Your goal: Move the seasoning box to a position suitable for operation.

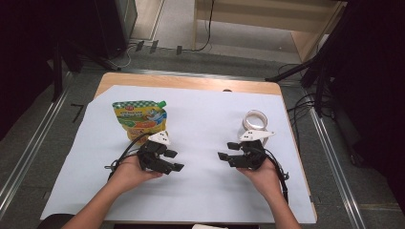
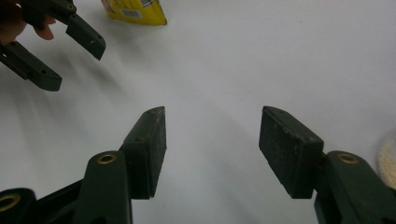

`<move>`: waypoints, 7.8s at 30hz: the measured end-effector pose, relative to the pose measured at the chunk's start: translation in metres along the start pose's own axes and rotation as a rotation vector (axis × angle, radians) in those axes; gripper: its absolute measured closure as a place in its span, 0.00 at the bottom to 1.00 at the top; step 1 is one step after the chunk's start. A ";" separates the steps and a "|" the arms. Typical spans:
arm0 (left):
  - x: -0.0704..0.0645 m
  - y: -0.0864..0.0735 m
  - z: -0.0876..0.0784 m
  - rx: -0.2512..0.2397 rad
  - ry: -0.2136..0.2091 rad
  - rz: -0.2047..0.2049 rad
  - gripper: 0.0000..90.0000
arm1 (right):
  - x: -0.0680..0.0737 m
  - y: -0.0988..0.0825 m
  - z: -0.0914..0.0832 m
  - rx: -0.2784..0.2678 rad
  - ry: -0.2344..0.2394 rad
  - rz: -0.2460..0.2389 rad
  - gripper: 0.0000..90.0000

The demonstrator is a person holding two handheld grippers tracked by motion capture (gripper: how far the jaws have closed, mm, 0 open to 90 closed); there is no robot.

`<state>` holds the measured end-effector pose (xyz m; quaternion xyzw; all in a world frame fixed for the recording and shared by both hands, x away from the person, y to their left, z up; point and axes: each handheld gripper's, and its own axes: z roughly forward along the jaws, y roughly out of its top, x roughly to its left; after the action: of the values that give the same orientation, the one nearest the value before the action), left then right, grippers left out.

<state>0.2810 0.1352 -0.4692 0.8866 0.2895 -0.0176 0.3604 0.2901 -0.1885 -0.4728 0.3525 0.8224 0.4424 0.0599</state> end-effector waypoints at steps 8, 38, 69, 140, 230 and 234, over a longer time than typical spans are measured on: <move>-0.001 0.001 0.000 0.000 0.003 0.006 0.45 | -0.001 0.000 -0.005 0.006 -0.022 -0.007 0.45; -0.008 0.005 -0.005 0.005 -0.014 -0.006 0.44 | -0.044 -0.006 -0.086 -0.096 -0.209 0.103 0.40; -0.003 0.006 0.003 0.019 -0.051 -0.031 0.42 | -0.090 0.019 -0.060 -0.071 -0.297 0.196 0.13; 0.003 0.002 -0.008 0.003 -0.034 -0.064 0.41 | -0.062 0.025 -0.016 0.006 -0.255 -0.024 0.14; 0.000 0.031 -0.016 -0.004 -0.103 0.058 0.23 | 0.024 0.006 -0.014 0.052 0.042 -0.122 0.16; -0.001 0.041 -0.013 -0.011 -0.114 0.090 0.20 | 0.024 0.005 -0.021 0.040 0.034 -0.121 0.22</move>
<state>0.2995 0.1201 -0.4339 0.8943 0.2283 -0.0504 0.3816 0.2665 -0.1862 -0.4512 0.2958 0.8517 0.4276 0.0655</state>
